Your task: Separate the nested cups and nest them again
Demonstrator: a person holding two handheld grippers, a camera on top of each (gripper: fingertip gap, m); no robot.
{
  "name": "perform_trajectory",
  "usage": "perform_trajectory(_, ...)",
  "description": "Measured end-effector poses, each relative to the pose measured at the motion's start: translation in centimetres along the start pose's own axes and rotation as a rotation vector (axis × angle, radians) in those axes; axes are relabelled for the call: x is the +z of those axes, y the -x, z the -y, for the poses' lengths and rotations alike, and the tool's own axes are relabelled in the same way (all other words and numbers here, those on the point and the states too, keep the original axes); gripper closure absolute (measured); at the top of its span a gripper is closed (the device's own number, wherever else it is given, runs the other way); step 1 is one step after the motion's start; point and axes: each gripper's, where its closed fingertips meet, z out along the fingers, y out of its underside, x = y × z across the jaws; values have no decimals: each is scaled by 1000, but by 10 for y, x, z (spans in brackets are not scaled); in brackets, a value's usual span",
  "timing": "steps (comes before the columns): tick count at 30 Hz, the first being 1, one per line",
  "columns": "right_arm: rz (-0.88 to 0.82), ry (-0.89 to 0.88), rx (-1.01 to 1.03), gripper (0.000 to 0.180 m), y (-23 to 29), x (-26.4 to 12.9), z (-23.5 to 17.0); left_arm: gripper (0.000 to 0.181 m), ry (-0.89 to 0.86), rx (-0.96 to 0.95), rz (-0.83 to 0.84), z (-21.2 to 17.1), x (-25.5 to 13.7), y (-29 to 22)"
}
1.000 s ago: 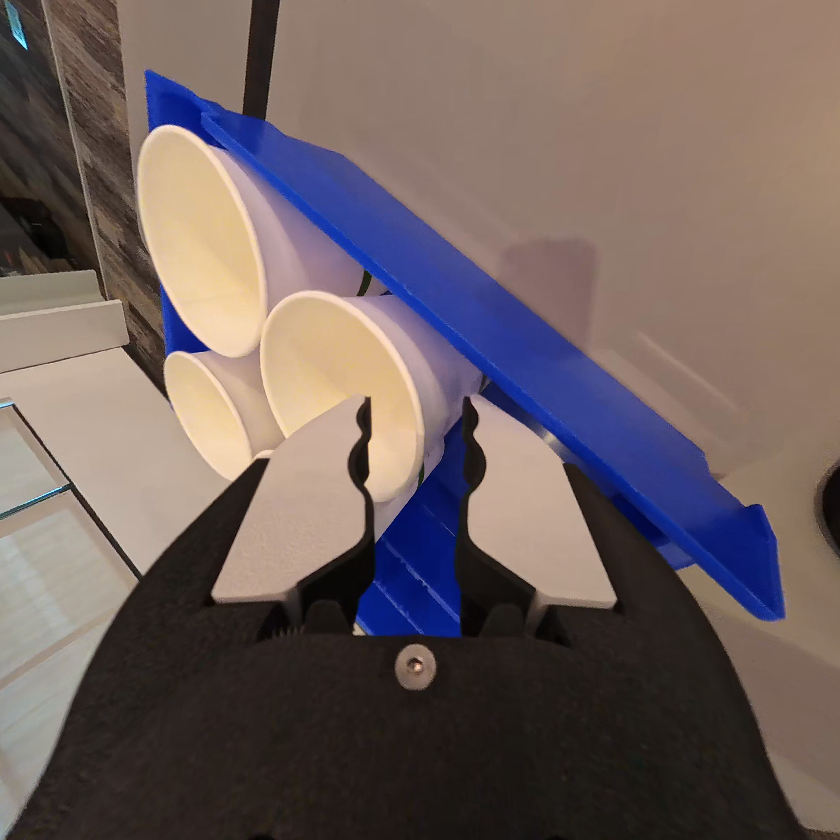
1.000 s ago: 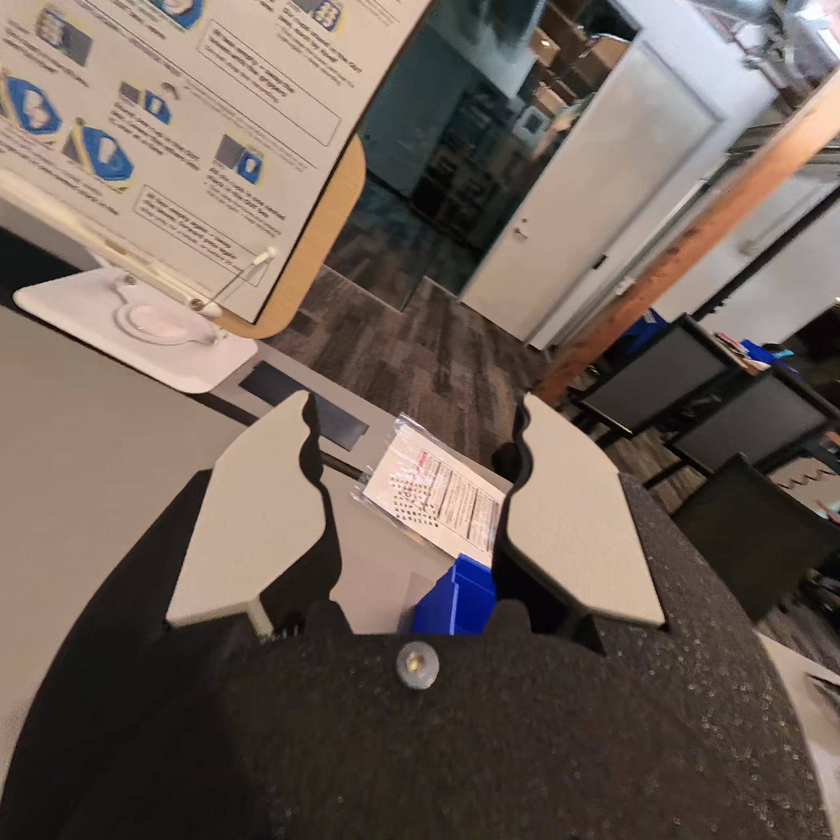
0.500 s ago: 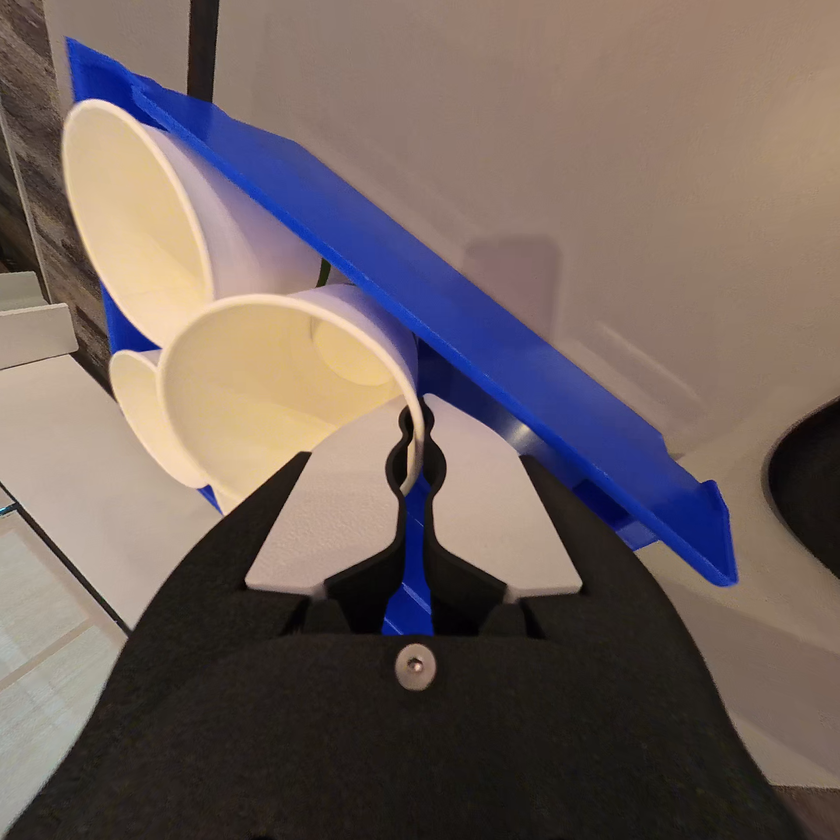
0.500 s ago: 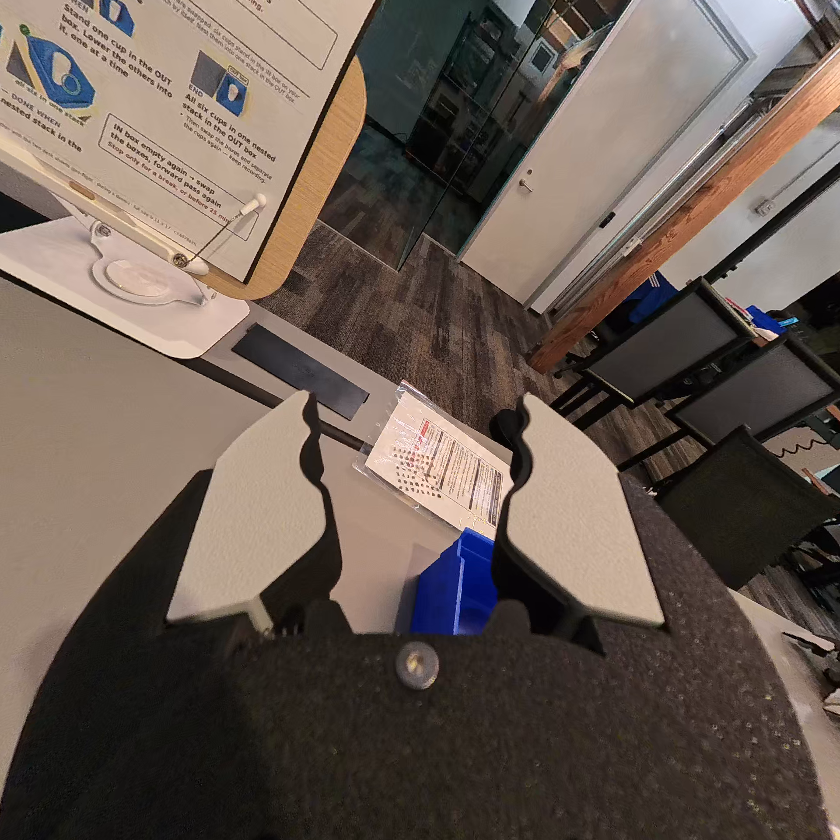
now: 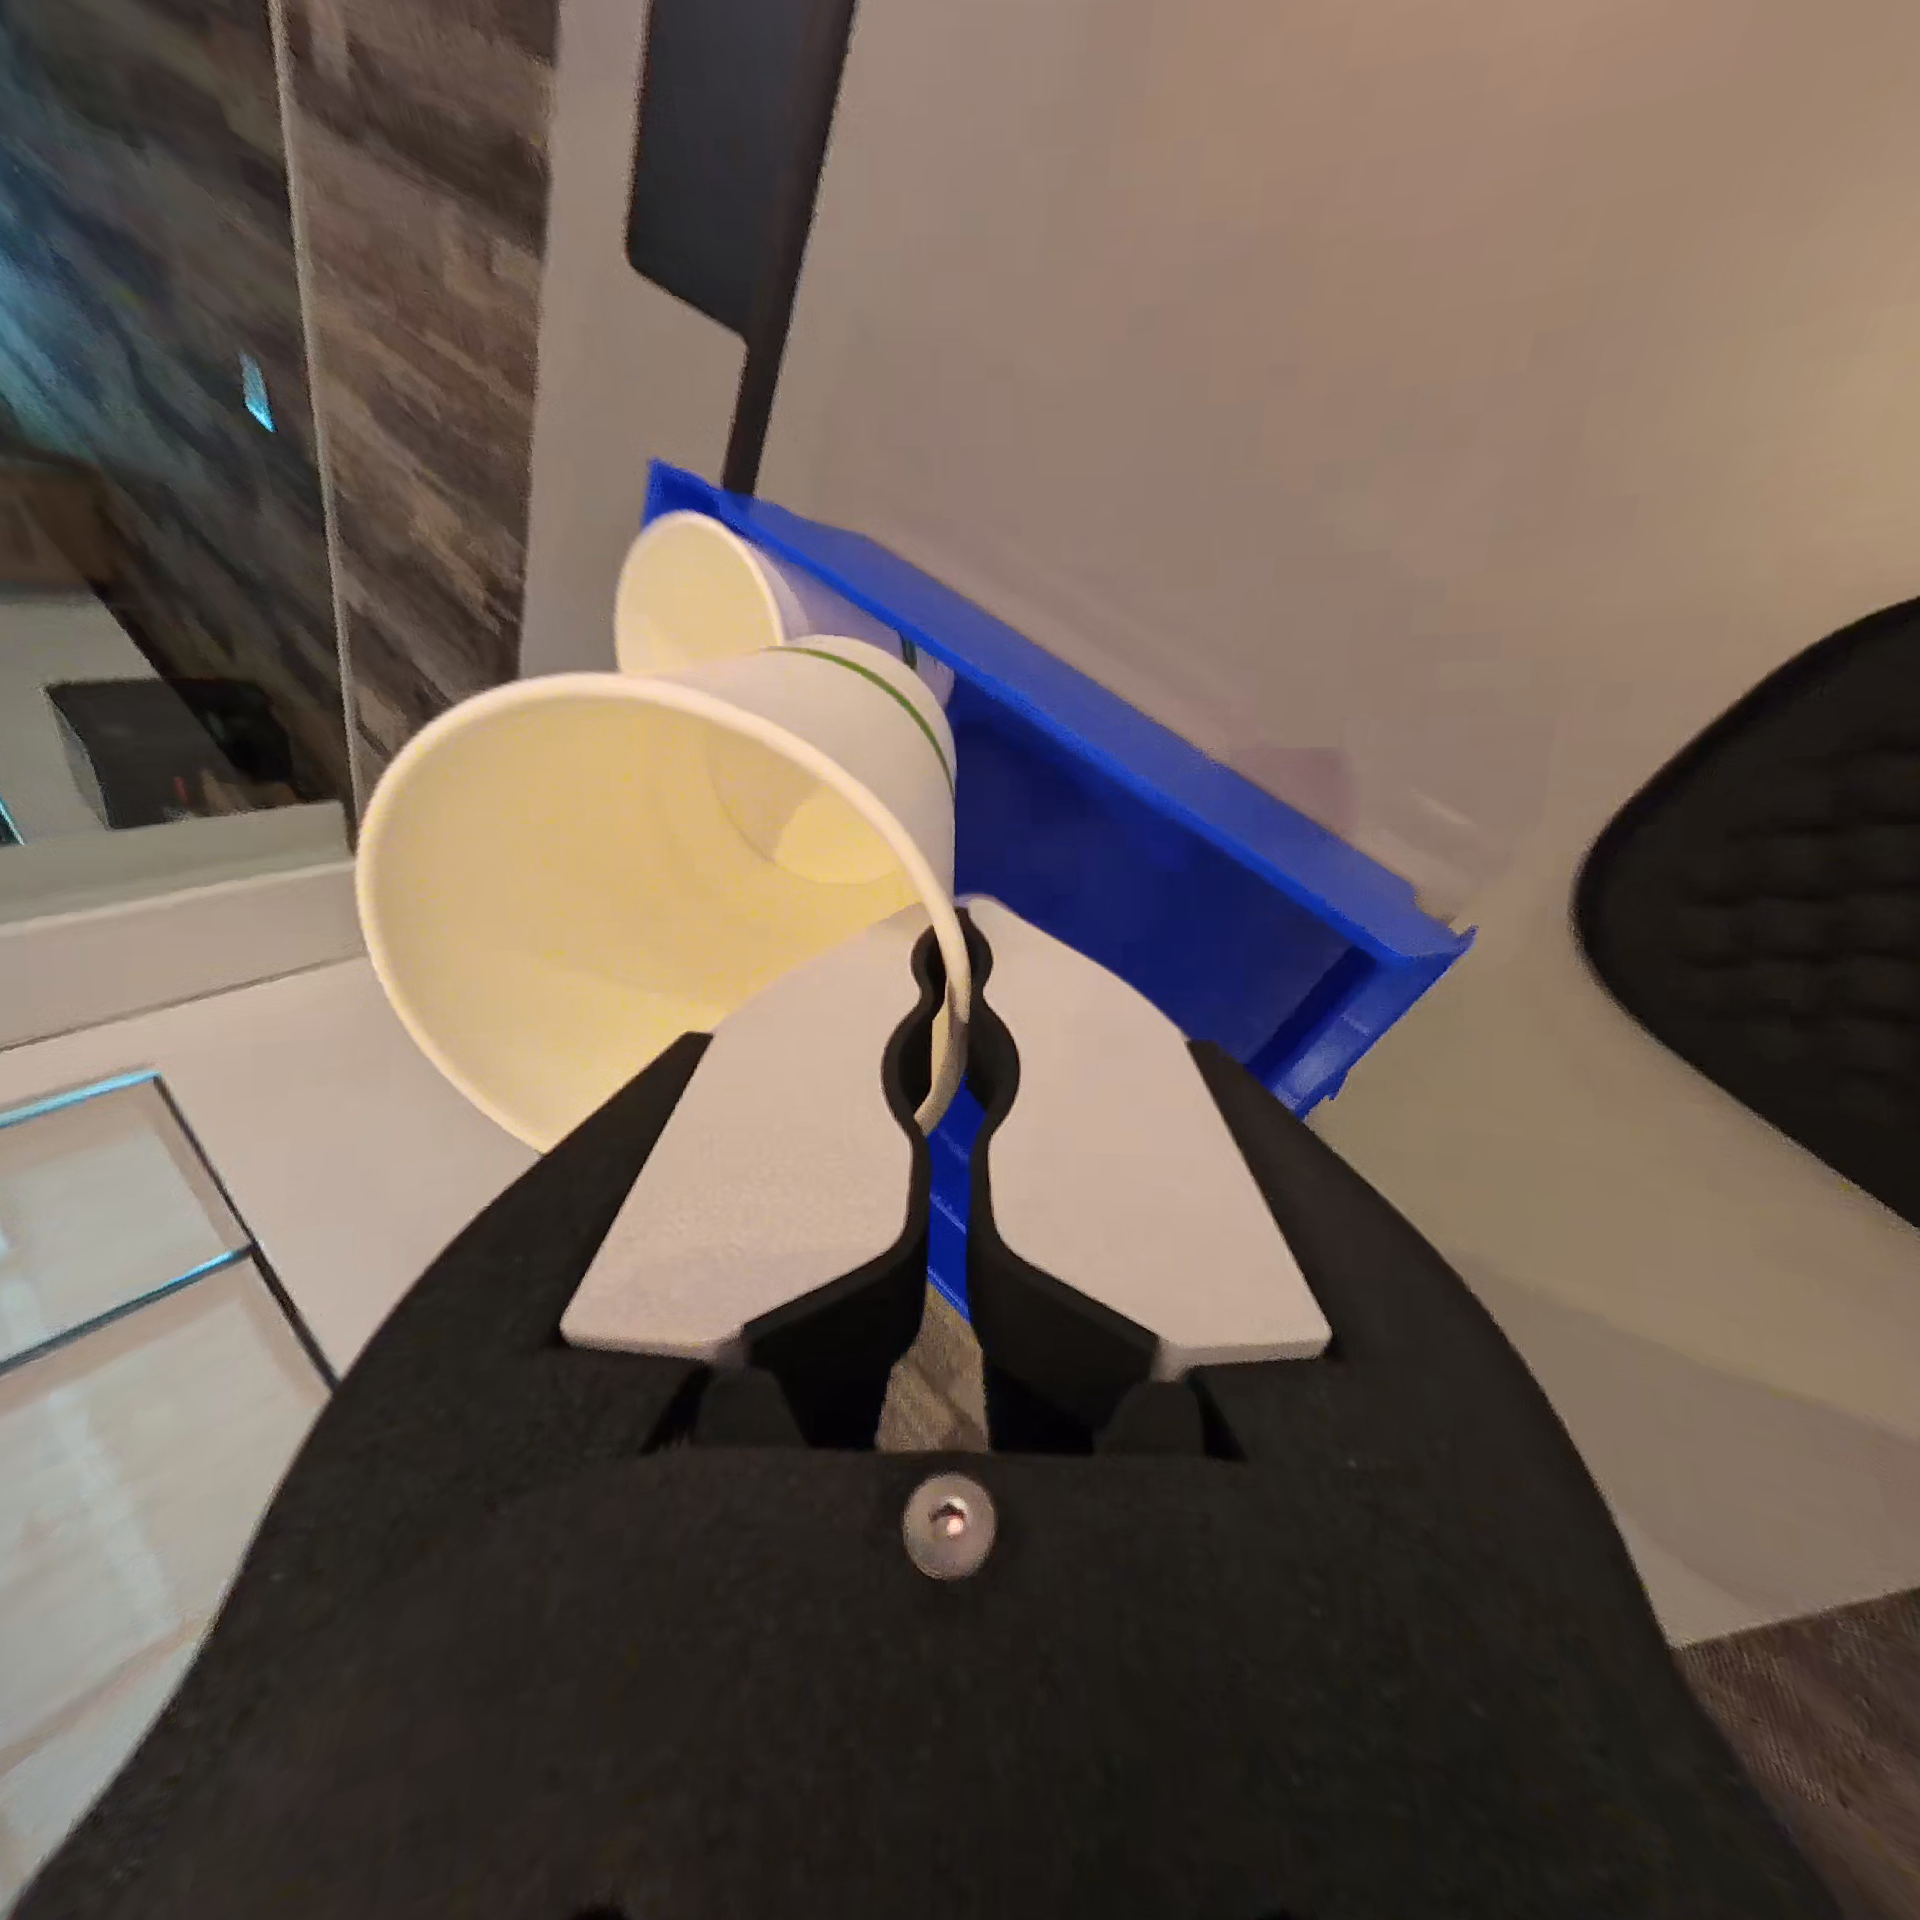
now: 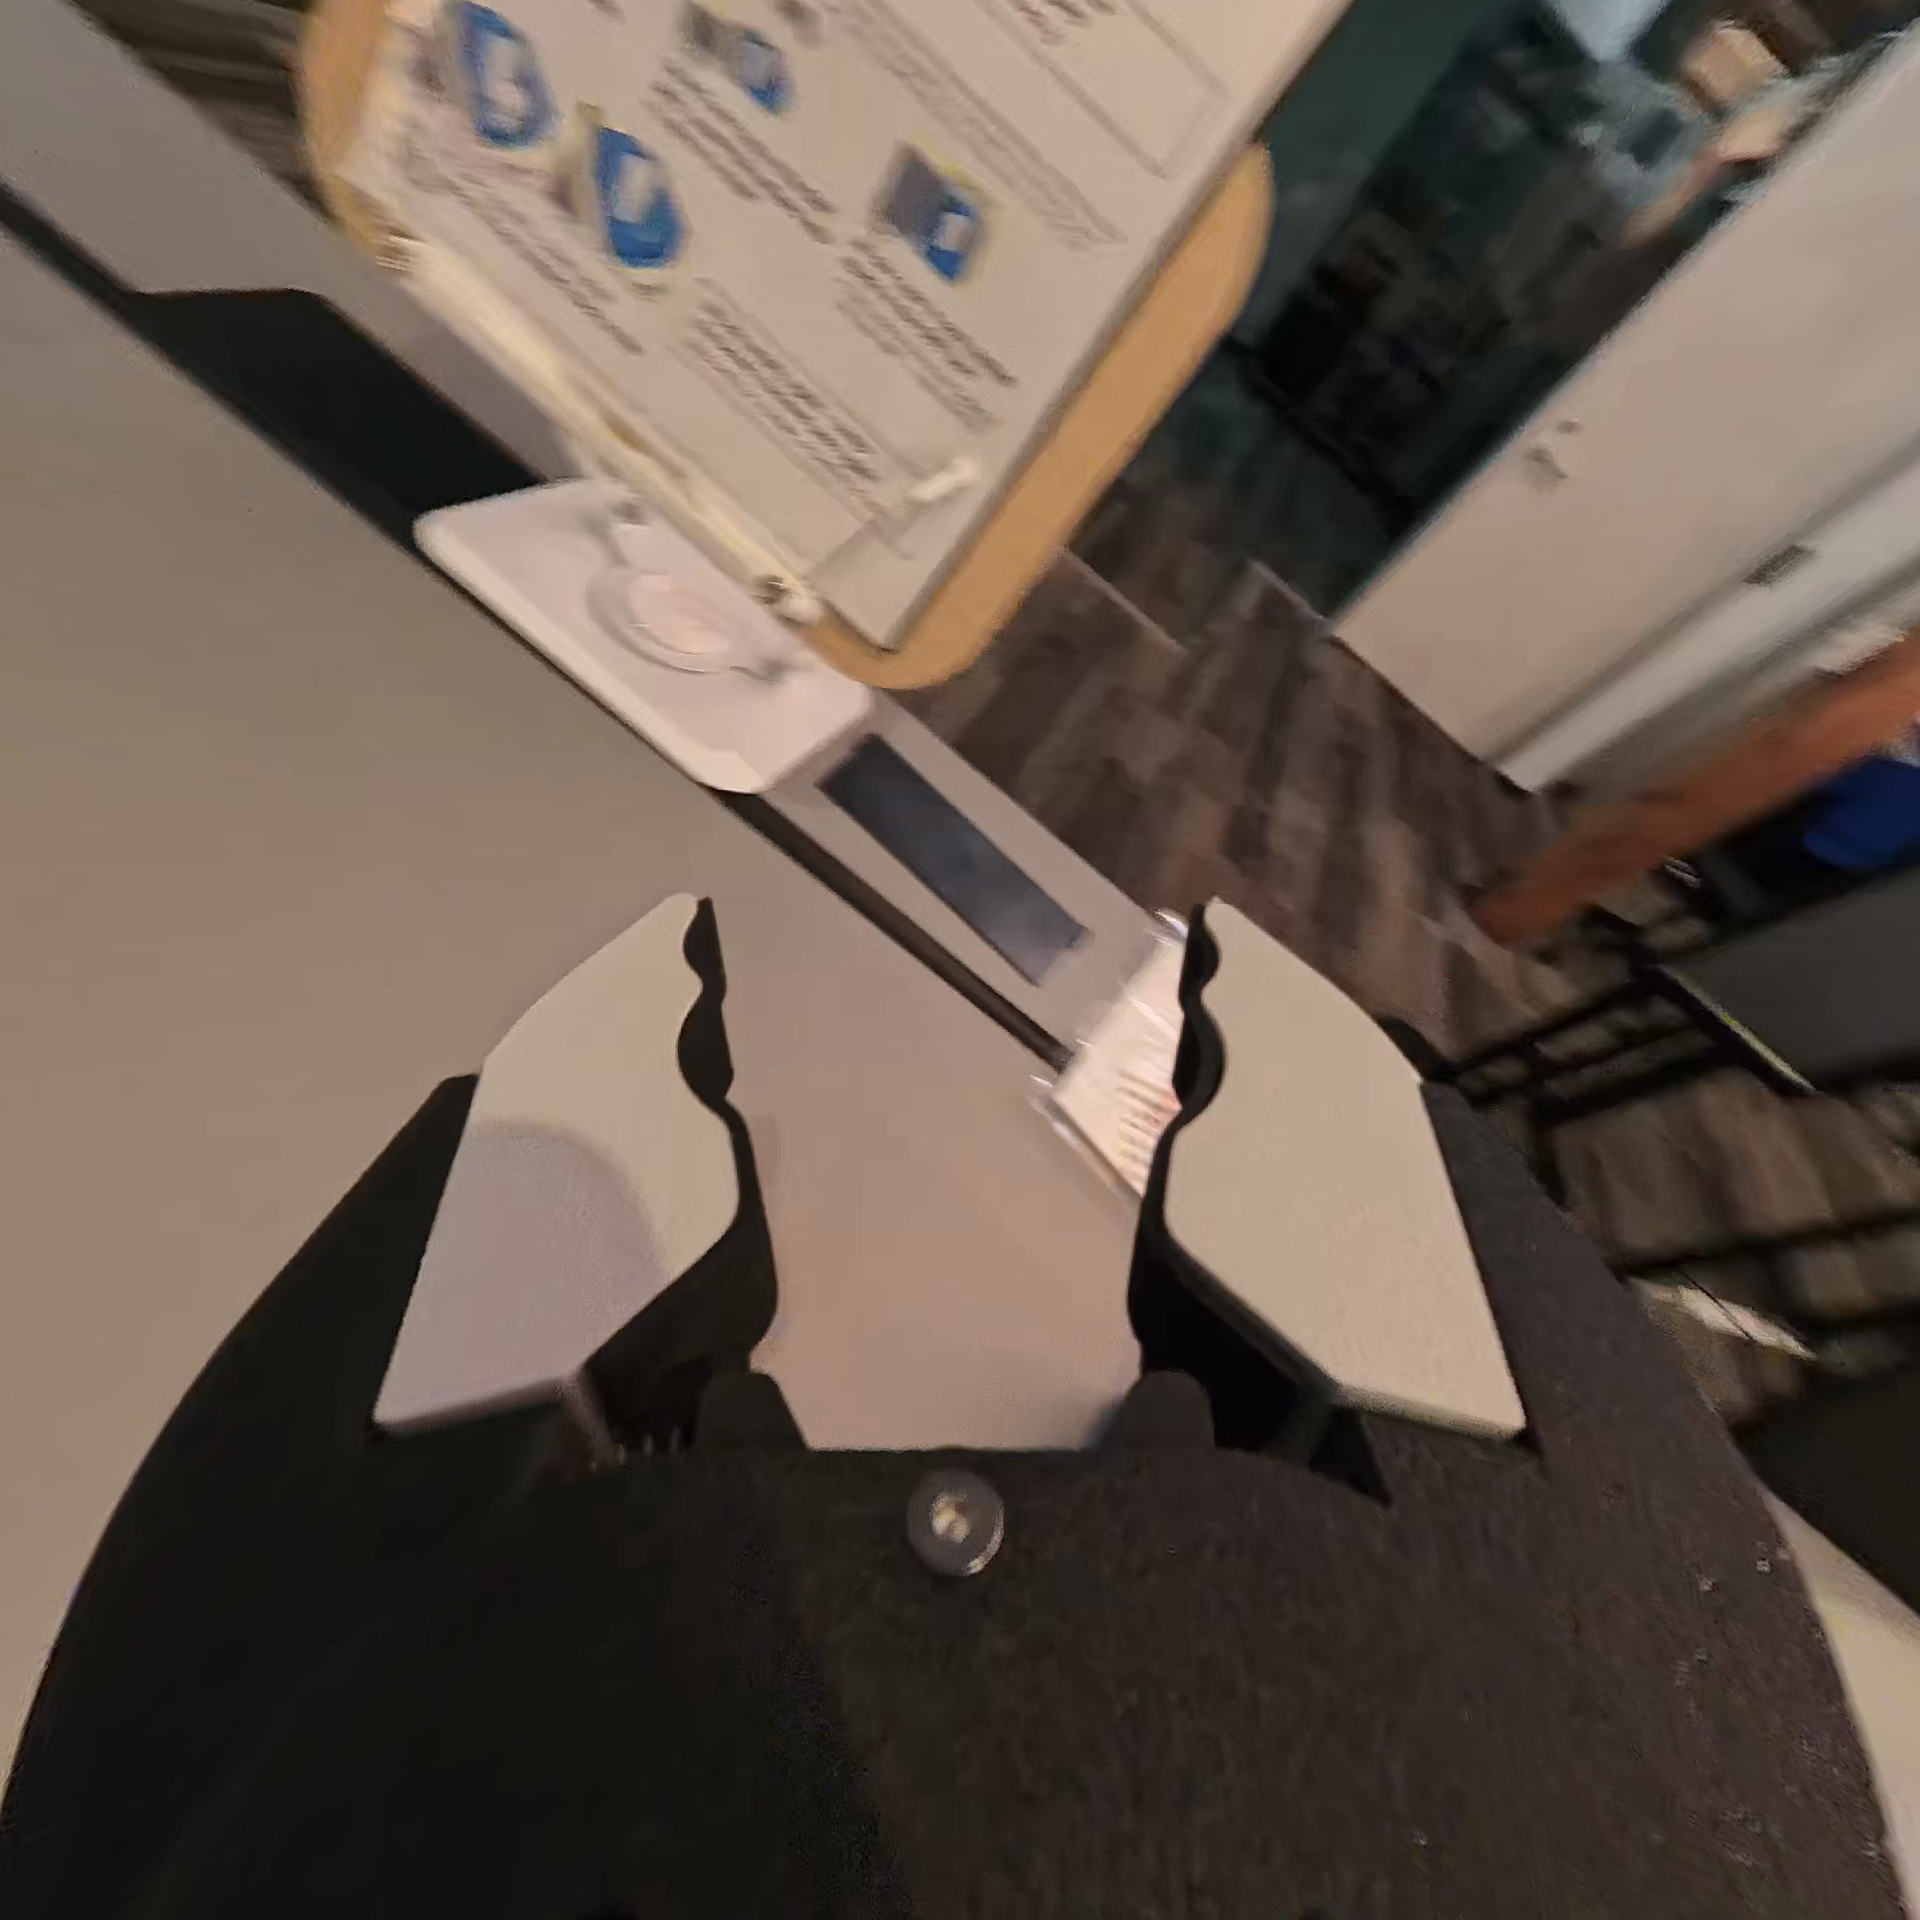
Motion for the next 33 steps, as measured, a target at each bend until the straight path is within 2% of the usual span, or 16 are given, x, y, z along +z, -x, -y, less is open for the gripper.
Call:
perform_trajectory(4,309,-101,-32,97,65,6,19,181,-112,23,63,32,-38,7)
perform_trajectory(11,604,-205,-168,95,157,-3,39,181,-198,264,202,122,-65,-24)
perform_trajectory(16,609,-252,-228,96,180,-4,47,181,-284,359,213,183,-70,-57)
perform_trajectory(21,623,-339,-220,95,177,-20,61,181,-346,410,188,221,-70,-80)
perform_trajectory(26,706,-501,-204,93,179,-57,84,181,-475,410,14,251,-81,-121)
perform_trajectory(33,819,-504,-281,91,202,-76,81,181,-579,472,-187,278,-100,-172)
